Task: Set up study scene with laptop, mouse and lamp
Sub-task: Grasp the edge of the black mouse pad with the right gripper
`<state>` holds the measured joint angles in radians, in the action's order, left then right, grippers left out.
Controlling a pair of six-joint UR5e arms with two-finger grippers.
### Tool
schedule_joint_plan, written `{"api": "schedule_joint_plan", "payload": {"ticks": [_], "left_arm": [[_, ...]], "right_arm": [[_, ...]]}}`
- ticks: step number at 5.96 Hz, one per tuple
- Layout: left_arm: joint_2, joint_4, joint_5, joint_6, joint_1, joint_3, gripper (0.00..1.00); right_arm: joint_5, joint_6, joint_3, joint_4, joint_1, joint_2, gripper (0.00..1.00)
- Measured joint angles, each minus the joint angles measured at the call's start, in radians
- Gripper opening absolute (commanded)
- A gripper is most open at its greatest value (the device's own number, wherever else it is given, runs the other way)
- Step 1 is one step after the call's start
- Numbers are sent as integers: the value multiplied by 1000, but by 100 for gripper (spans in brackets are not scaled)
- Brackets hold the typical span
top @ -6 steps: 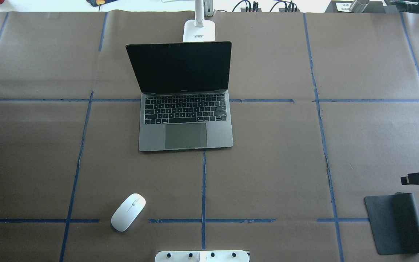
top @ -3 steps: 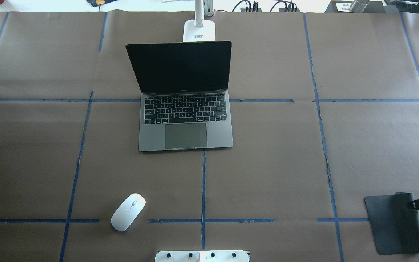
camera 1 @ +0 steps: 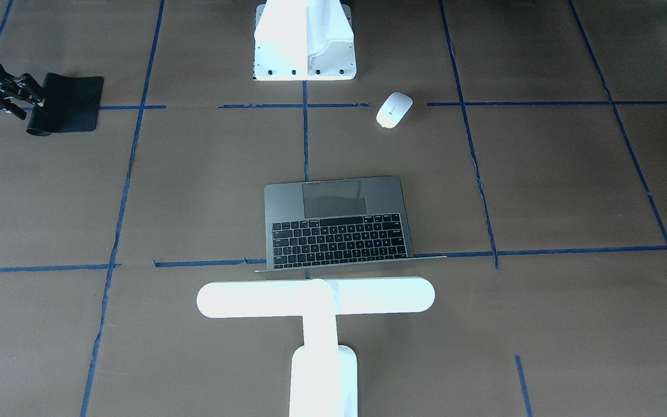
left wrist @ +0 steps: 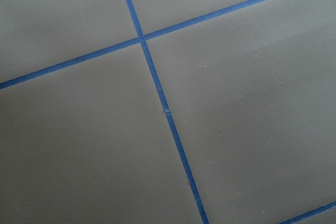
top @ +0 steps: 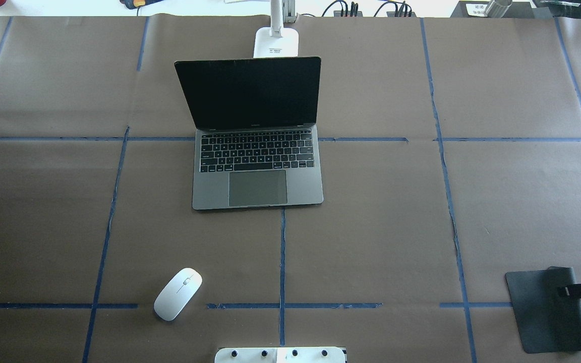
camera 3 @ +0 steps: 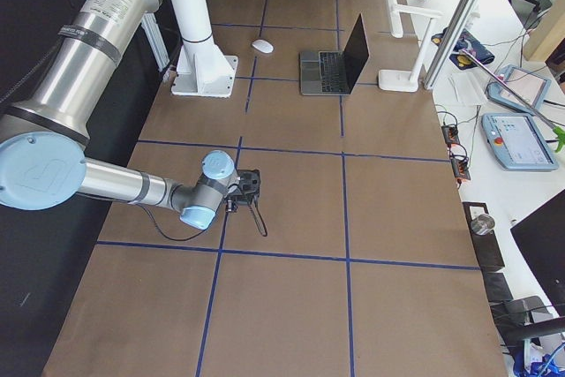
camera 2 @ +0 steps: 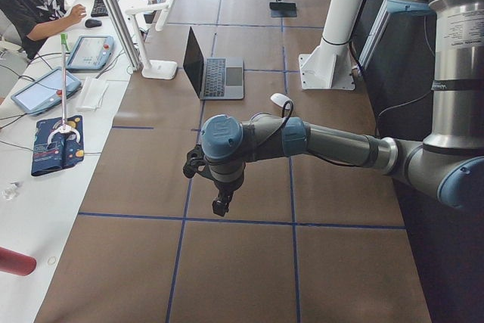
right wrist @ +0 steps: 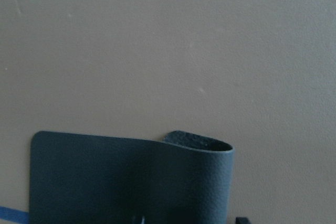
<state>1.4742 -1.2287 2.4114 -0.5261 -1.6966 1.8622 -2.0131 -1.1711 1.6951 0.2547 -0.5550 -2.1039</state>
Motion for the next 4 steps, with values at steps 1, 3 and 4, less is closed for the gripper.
{"api": "schedule_joint_plan", "payload": {"ticks": [1,3,4], "left_arm": [[-2,0,0,0,0,0,100],[-2,0,0,1,0,0,100],[0,0,0,1,0,0,100]], "right_arm": [[3,4,3,-3,1,0,0],[1,9,24,-13,-18,-4,0],[-37,7,49,-10,-76,1,0]]}}
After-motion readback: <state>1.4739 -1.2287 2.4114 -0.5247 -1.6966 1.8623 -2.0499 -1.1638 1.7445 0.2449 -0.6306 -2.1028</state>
